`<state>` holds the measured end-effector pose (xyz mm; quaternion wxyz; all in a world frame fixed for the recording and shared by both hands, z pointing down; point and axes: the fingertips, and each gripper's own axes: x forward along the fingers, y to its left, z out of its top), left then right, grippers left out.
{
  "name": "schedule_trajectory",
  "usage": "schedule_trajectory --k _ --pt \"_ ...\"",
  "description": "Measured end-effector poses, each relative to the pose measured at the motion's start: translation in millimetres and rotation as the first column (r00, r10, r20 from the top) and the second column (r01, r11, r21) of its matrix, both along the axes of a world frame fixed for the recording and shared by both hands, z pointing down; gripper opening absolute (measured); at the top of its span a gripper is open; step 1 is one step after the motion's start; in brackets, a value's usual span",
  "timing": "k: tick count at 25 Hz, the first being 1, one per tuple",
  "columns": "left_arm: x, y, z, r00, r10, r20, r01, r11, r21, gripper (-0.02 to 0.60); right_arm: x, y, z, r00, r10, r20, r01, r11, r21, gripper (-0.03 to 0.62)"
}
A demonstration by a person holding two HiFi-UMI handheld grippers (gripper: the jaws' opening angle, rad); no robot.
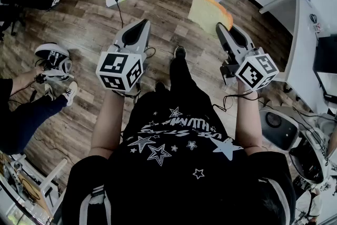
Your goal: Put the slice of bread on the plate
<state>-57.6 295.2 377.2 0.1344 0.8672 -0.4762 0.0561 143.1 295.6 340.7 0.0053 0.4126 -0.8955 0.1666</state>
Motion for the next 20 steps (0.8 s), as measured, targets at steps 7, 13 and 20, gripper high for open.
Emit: schedule_trajectory --k 7,13,20 --pt "1.6 -3.6 2.7 1.0 0.005 0.01 -0.005 1.0 -0.004 0.008 1.5 -3.4 3.8 1.0 0.007 0.006 -0.007 1.0 -0.002 0.098" --pt "9.4 -12.0 7.9 1.0 0.007 0.013 -0.007 1.0 -0.02 0.008 9.9 -11.6 7.8 1.0 0.007 0.001 -0.007 1.0 -0.009 0.098" --pt "12.1 -34.8 16.4 1.0 0.0 0.001 0.0 0.999 -0.047 0.008 9.2 -39.5 13.6 1.0 -0.018 -0.003 0.018 1.0 -0.022 0.098"
